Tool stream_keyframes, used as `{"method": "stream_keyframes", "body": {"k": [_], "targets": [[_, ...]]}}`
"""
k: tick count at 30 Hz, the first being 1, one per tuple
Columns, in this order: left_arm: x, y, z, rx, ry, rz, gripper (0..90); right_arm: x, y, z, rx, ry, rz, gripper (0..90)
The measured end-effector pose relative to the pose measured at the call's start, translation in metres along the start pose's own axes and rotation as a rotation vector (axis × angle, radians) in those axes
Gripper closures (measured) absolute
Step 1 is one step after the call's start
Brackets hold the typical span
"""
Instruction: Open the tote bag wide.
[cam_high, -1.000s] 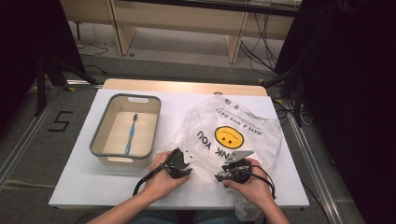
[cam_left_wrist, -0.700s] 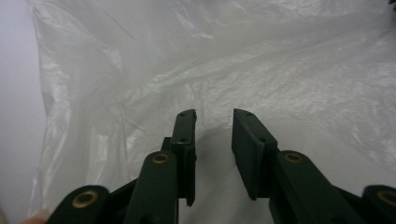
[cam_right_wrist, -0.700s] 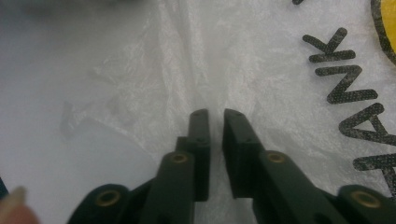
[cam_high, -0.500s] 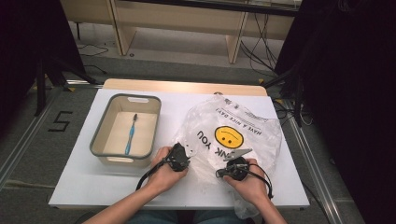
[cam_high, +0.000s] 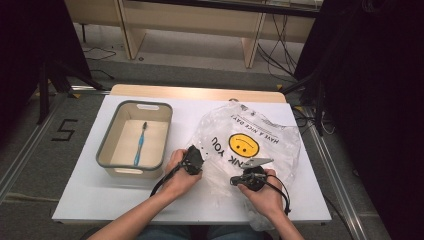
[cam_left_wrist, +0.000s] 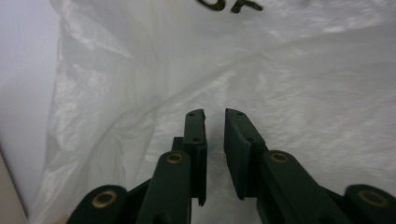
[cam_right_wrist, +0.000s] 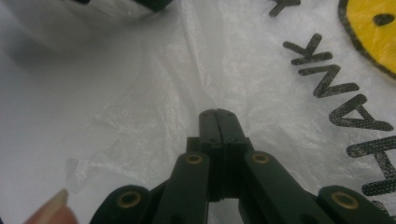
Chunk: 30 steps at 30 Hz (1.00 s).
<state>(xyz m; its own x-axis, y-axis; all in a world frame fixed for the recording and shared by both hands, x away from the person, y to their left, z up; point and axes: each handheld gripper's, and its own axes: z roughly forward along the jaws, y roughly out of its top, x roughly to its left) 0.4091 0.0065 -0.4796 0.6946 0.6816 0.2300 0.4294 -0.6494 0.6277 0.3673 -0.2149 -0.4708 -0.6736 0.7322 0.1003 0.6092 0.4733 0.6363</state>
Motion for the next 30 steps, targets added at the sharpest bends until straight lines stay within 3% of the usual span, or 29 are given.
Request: {"method": "stream_keyframes", "body": {"k": [3, 4, 5, 9, 13, 16, 22, 30], "targets": [[-0.002, 0.000, -0.009, -0.028, -0.006, 0.004, 71.6, -0.001, 0.001, -0.002, -0.041, -0.017, 0.005, 90.0], [-0.004, -0.001, -0.020, -0.064, -0.022, 0.014, 69.3, -0.001, 0.001, -0.003, -0.048, -0.021, 0.008, 90.0], [-0.004, -0.001, -0.020, -0.064, -0.022, 0.014, 66.2, -0.001, 0.001, -0.003, -0.048, -0.021, 0.008, 90.0], [-0.008, -0.010, -0.049, -0.140, -0.071, 0.024, 56.2, -0.002, 0.002, -0.005, -0.079, -0.040, 0.010, 90.0], [-0.010, -0.021, -0.062, -0.153, -0.099, 0.028, 48.6, -0.004, 0.003, -0.007, -0.103, -0.049, 0.011, 90.0], [-0.008, -0.038, -0.077, -0.167, -0.119, 0.010, 44.2, -0.004, 0.004, -0.009, -0.124, -0.060, 0.012, 90.0], [-0.004, -0.057, -0.092, -0.188, -0.113, -0.027, 41.6, -0.006, 0.007, -0.014, -0.168, -0.081, 0.012, 90.0], [-0.004, -0.058, -0.089, -0.192, -0.109, -0.036, 42.4, -0.006, 0.012, -0.022, -0.239, -0.116, 0.004, 90.0]]}}
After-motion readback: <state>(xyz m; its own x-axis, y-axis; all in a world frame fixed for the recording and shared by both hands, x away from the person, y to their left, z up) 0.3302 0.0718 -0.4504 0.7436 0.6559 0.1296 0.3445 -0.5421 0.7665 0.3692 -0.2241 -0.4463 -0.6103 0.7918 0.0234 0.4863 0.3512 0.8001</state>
